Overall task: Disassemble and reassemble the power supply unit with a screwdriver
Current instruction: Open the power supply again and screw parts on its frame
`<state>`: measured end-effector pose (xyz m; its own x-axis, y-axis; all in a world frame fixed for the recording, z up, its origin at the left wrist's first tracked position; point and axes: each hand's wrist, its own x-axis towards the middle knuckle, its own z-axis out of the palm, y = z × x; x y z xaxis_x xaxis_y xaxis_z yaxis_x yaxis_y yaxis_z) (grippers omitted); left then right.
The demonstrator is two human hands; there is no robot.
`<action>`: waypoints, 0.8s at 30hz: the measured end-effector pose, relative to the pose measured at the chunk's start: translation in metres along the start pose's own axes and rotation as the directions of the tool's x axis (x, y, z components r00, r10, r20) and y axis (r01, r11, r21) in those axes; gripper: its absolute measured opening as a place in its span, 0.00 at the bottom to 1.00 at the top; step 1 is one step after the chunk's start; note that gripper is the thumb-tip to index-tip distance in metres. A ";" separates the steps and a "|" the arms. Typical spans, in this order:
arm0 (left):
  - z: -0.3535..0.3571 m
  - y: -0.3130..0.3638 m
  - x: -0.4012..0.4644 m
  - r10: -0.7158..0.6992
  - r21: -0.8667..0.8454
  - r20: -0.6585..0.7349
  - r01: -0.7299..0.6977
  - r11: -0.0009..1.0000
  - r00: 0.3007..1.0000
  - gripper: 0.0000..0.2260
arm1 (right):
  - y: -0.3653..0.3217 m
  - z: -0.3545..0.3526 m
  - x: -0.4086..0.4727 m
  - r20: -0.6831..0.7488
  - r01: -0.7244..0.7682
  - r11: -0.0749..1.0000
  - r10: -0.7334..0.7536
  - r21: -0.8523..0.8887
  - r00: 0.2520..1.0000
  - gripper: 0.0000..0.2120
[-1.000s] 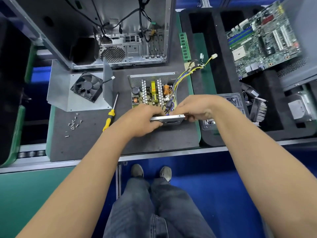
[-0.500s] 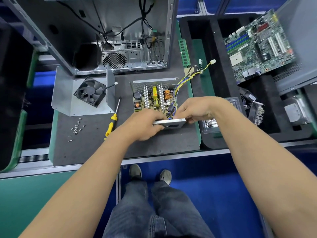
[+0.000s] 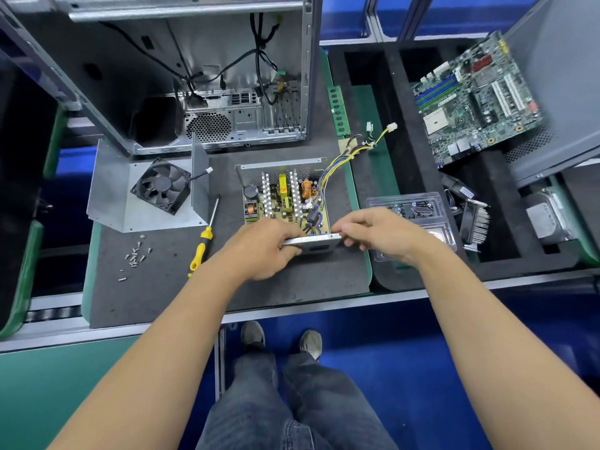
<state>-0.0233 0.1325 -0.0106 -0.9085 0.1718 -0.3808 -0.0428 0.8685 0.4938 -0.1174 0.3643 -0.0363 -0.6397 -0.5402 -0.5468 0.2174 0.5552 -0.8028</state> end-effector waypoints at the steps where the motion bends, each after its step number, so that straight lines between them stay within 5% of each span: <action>1: 0.000 0.000 0.001 0.003 -0.001 -0.008 -0.003 1.000 1.000 0.06 | 0.006 0.003 -0.005 -0.023 0.032 0.999 -0.032 0.018 0.999 0.08; 5: -0.006 -0.003 0.007 -0.003 0.029 -0.021 0.004 1.000 1.000 0.07 | 0.014 0.020 -0.011 -0.120 0.115 0.991 -0.105 0.074 0.987 0.10; 10: -0.013 -0.007 0.011 -0.026 0.033 0.027 0.025 0.999 0.999 0.06 | 0.014 0.039 -0.001 -0.315 0.184 0.965 -0.236 -0.188 0.919 0.05; 15: -0.014 -0.009 0.012 -0.031 0.023 0.059 0.030 0.999 0.998 0.07 | 0.009 0.031 -0.002 -0.251 0.217 0.921 -0.306 -0.325 0.918 0.04; 19: -0.018 -0.011 0.016 -0.018 -0.035 0.118 0.023 0.999 0.993 0.10 | -0.003 -0.004 0.001 -0.113 0.126 0.972 -0.150 -0.198 0.982 0.03; 24: -0.020 -0.012 0.017 -0.025 -0.086 0.162 0.039 0.995 0.986 0.16 | -0.017 -0.032 0.038 -0.517 0.058 0.966 0.083 0.251 0.852 0.06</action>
<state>-0.0460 0.1154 -0.0077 -0.8276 0.2235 -0.5148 -0.1141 0.8311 0.5443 -0.1689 0.3551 -0.0357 -0.9079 -0.0873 -0.4100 0.3583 0.3461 -0.8671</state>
